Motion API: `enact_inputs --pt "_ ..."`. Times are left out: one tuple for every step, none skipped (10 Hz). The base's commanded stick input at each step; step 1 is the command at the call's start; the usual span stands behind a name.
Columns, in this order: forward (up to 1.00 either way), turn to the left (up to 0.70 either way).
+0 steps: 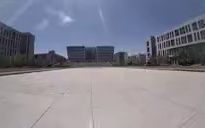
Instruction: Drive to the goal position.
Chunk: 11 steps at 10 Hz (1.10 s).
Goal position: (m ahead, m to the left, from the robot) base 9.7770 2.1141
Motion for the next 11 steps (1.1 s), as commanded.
enact_inputs --pt "1.00 0.00" --pt "1.00 0.00" --pt "1.00 0.00" --pt "1.00 0.00" --pt "1.00 0.00" --pt "1.00 0.00" --pt "1.00 0.00" --pt "1.00 0.00" --pt "1.00 0.00" --pt "1.00 0.00" --pt "1.00 0.00"
